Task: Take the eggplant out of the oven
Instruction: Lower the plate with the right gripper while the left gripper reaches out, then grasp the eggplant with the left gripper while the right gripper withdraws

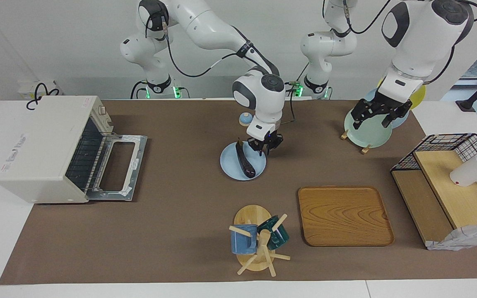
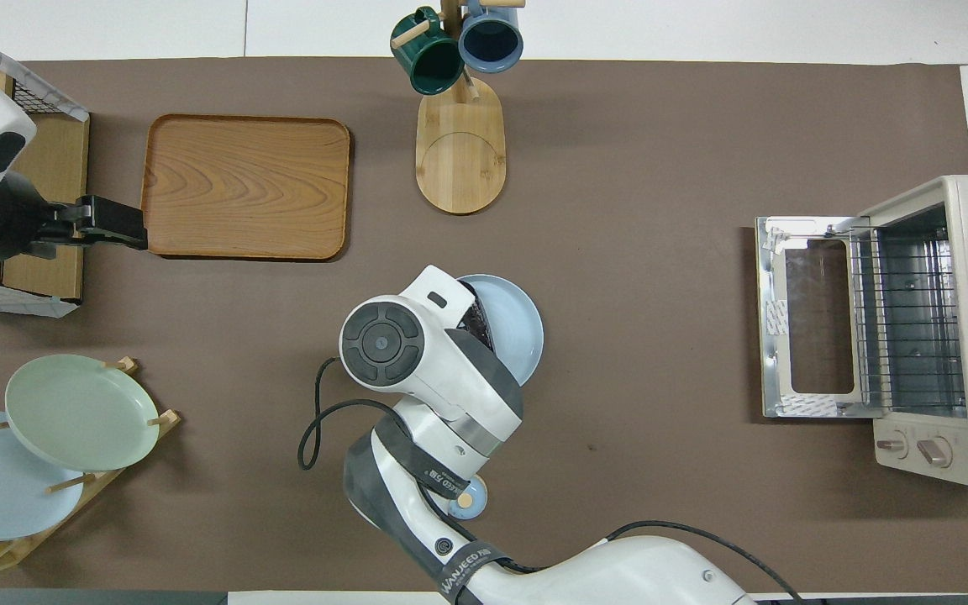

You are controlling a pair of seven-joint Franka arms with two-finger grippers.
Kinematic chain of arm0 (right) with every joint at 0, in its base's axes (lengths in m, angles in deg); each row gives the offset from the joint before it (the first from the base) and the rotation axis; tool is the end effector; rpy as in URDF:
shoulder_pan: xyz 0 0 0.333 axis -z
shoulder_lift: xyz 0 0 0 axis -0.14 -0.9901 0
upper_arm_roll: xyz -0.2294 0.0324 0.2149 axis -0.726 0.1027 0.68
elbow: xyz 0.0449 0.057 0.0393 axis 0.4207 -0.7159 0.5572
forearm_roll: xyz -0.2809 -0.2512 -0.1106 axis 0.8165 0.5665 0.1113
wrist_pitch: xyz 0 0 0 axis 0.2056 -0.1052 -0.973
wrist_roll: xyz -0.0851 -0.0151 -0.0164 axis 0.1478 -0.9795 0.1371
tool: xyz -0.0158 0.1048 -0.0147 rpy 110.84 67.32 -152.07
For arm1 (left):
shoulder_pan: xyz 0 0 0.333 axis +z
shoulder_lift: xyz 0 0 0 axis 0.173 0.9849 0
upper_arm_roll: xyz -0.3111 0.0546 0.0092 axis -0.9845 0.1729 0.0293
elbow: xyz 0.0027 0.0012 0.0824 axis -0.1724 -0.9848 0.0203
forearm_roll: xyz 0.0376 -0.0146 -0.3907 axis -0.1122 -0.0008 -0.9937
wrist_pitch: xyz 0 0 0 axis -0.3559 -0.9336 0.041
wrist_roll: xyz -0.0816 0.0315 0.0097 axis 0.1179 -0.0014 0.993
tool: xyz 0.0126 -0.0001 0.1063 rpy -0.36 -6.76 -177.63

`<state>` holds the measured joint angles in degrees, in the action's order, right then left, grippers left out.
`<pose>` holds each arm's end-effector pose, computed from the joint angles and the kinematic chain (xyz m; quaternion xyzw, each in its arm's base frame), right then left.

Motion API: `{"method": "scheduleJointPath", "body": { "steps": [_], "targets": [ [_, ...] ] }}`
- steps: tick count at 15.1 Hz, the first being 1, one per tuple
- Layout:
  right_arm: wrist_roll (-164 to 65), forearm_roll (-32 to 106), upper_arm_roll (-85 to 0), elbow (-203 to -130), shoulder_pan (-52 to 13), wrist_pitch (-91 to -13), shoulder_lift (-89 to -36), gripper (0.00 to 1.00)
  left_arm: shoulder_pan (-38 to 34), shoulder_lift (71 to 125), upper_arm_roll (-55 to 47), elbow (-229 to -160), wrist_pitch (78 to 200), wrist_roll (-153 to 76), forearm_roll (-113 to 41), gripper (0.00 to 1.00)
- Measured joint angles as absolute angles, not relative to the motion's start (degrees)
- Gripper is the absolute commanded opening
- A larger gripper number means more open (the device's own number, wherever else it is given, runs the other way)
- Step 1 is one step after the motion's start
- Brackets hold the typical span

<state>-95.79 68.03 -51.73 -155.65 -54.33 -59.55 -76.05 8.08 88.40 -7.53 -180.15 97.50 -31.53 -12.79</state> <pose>0.4926 0.4803 0.3350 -0.9979 -0.0575 -0.0275 0.0076 0.5584 -0.0840 0.5949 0.9997 0.0011 0.0173 0.0183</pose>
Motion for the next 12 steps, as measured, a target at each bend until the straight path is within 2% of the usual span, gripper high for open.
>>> {"method": "scheduleJointPath", "body": {
  "steps": [1,3,6,8,12],
  "targets": [
    [-95.78,68.14,-51.74,-154.78,-54.21,-57.43,-75.76,0.41,8.08,88.4,-7.53,-180.15,97.55,-31.53,-12.79,1.0],
    [-95.78,70.93,-51.89,-150.04,-53.35,-46.87,-74.95,0.36,8.08,88.41,-7.54,-180.19,97.82,-31.53,-12.79,1.0],
    [-93.15,74.79,-52.1,-147.7,-48.32,-35.67,-70.74,0.13,7.99,88.53,-7.78,-180.35,98.5,-31.53,-12.79,1.0],
    [-87.95,76.59,-52.29,-150.97,-43.03,-31.59,-66.49,0.0,7.2,88.94,-8.11,-180.76,98.78,-31.52,-12.82,1.0],
    [-78.42,79.13,-52.46,-164.62,-30.26,-33.78,-58.38,0.0,-0.19,92.98,-8.48,-181.55,102.52,-36.97,-13.07,1.0]
  ]
}}
